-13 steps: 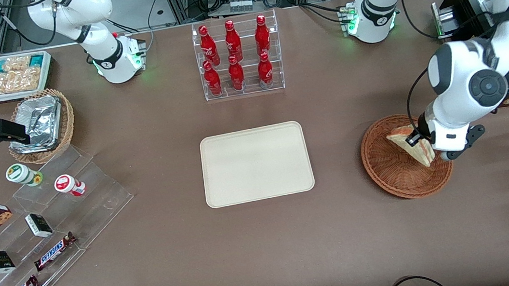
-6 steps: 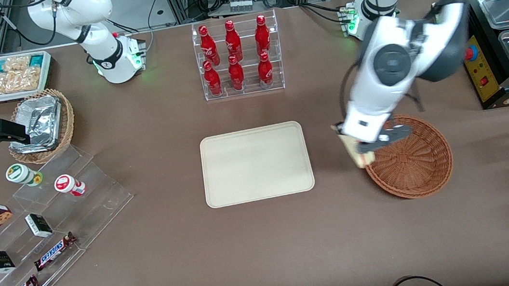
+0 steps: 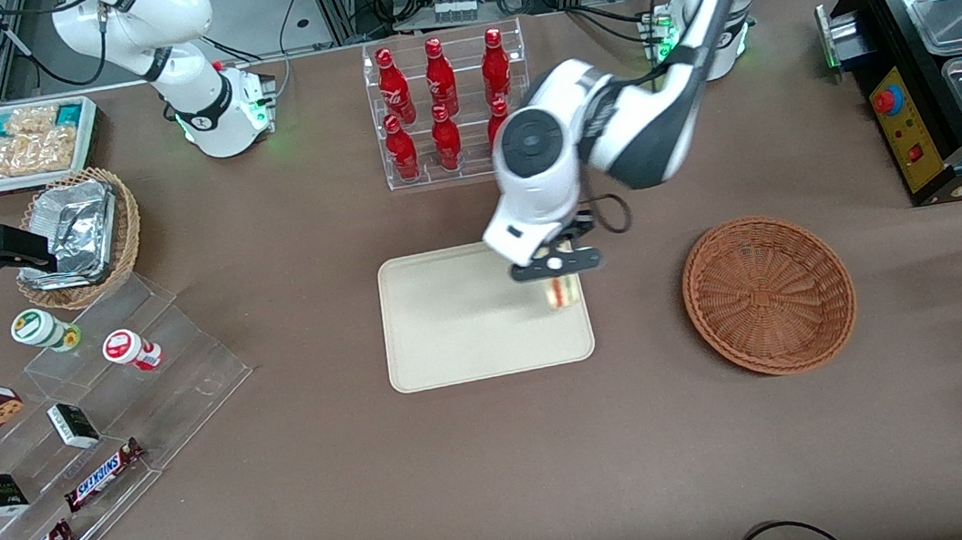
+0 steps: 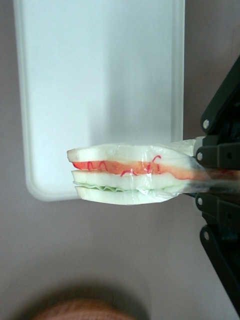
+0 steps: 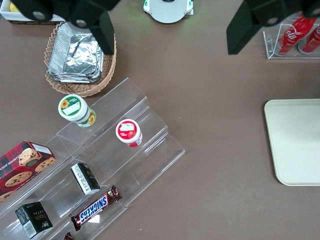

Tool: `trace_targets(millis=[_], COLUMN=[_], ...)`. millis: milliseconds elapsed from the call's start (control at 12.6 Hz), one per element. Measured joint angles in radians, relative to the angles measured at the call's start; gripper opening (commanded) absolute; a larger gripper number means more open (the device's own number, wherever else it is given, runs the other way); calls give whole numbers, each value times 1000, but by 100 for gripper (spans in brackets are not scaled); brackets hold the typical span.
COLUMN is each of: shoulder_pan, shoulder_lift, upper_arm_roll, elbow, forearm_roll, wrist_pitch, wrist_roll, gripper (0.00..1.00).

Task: Place sandwich from basket to tray
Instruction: 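Lift the sandwich and carry it with the left gripper over the cream tray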

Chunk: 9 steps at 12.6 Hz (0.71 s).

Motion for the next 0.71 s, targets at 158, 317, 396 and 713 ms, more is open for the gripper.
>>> trace_targets(millis=[158,317,396,713], shoulder_pan=[-38,-67,-78,-89], shoulder_lift=[93,165,185,234], upper_arm_roll=[0,0,0,2], elbow=[80,152,167,176], forearm_roll=[0,0,0,2], wrist_pitch=[10,23,46,143], wrist_roll=[-14,-19,-26,-31], gripper=[0,0,0,0])
